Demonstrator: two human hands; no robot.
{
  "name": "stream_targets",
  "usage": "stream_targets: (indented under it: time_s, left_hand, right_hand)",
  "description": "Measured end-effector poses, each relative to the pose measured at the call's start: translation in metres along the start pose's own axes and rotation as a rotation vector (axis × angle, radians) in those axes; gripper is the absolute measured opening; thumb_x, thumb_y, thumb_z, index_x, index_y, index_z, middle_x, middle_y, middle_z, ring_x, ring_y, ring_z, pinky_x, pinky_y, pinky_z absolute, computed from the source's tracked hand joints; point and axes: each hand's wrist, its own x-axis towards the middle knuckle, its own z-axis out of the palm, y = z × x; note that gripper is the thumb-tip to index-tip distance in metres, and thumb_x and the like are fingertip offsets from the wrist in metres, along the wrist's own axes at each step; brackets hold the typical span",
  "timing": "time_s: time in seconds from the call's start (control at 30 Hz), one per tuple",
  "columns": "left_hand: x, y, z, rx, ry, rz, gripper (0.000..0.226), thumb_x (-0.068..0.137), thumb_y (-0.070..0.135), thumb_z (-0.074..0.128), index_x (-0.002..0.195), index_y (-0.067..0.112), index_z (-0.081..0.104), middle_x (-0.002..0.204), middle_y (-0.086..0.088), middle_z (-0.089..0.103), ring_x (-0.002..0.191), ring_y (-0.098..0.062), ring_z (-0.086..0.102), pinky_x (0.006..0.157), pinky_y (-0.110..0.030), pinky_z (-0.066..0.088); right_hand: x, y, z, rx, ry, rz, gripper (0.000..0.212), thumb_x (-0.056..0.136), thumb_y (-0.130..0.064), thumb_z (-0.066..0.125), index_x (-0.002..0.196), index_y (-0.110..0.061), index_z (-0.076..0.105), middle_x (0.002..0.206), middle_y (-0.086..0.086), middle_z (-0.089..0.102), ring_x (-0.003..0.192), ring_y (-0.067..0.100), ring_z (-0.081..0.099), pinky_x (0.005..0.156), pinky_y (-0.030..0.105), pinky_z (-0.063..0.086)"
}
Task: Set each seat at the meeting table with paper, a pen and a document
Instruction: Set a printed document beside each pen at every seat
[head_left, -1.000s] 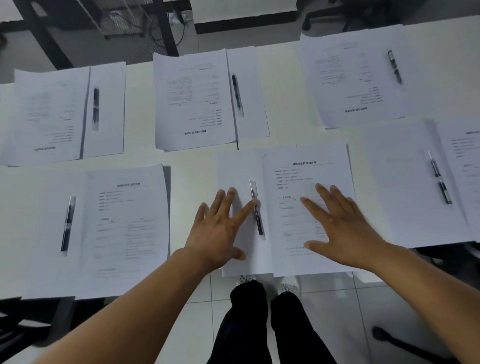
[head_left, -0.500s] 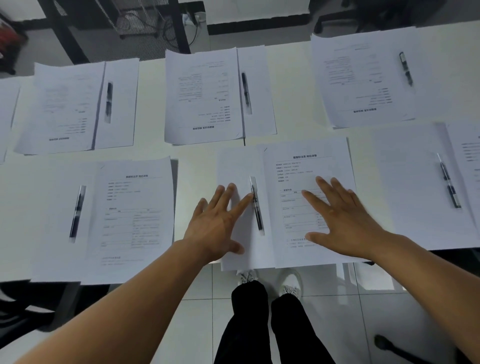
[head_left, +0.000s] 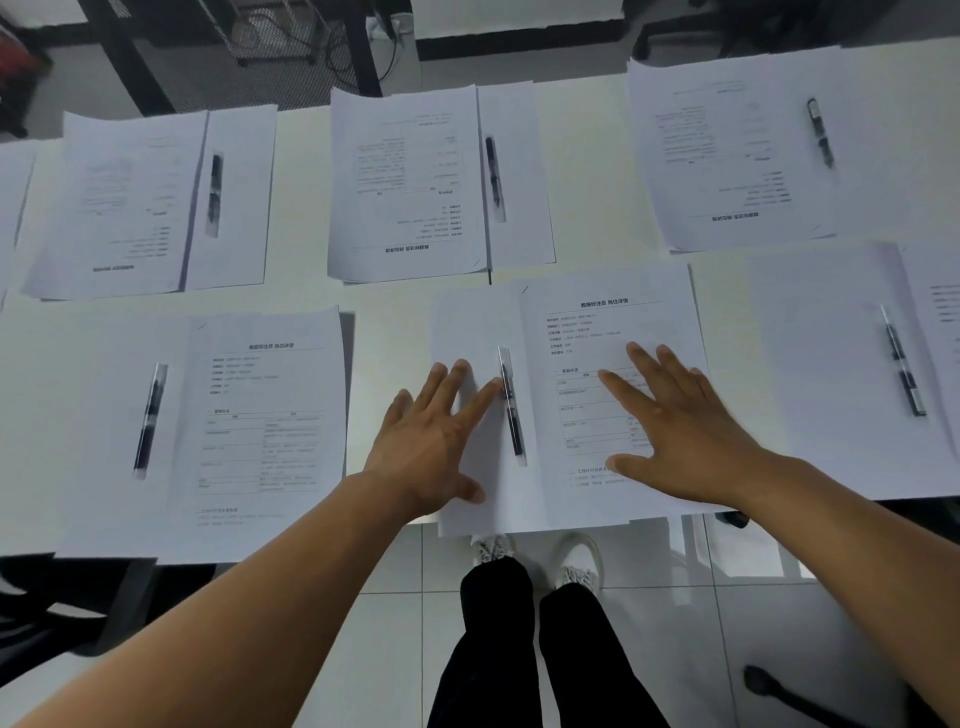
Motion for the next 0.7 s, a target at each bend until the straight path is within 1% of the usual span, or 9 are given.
stream_targets:
  time_s: [0.2, 0.43, 0.7]
  left_hand:
    - [-0.0021, -0.0009, -0.0002, -0.004, 0.0, -0.001, 0.136, 0.084, 0.061, 0.085, 0.168, 0.046, -0.021, 0.179, 0.003, -0.029, 0.165, -0.024, -0.026, 0.137, -0.054, 0.003]
    - [-0.0025, 0.0002, -0.0029, -0.004, -0.017, -0.004, 0.132, 0.085, 0.061, 0.084, 0.17, 0.044, -0.016, 0.179, 0.002, -0.029, 0.165, -0.024, -0.026, 0.137, -0.054, 0.003]
    - [-0.0031, 0.0032, -0.0047, -0.002, -0.012, -0.021, 0.133, 0.085, 0.059, 0.086, 0.171, 0.042, -0.013, 0.179, -0.002, -0.029, 0.165, -0.026, -0.026, 0.137, -0.055, 0.004]
  right_hand:
    - [-0.0032, 0.0004, 0.0035, -0.007, 0.001, 0.009, 0.106, 0.096, -0.074, 0.054, 0.167, -0.041, -0.018, 0.172, -0.003, -0.038, 0.16, 0.025, -0.034, 0.132, 0.048, -0.009]
    - [-0.005, 0.0004, 0.0062, -0.005, 0.007, 0.013, 0.105, 0.096, -0.074, 0.054, 0.167, -0.041, -0.016, 0.172, -0.002, -0.037, 0.16, 0.026, -0.034, 0.133, 0.05, -0.008]
    - [-0.0063, -0.0005, 0.0073, 0.007, 0.022, 0.003, 0.106, 0.096, -0.074, 0.055, 0.168, -0.039, -0.014, 0.173, -0.003, -0.035, 0.16, 0.026, -0.033, 0.132, 0.047, -0.01]
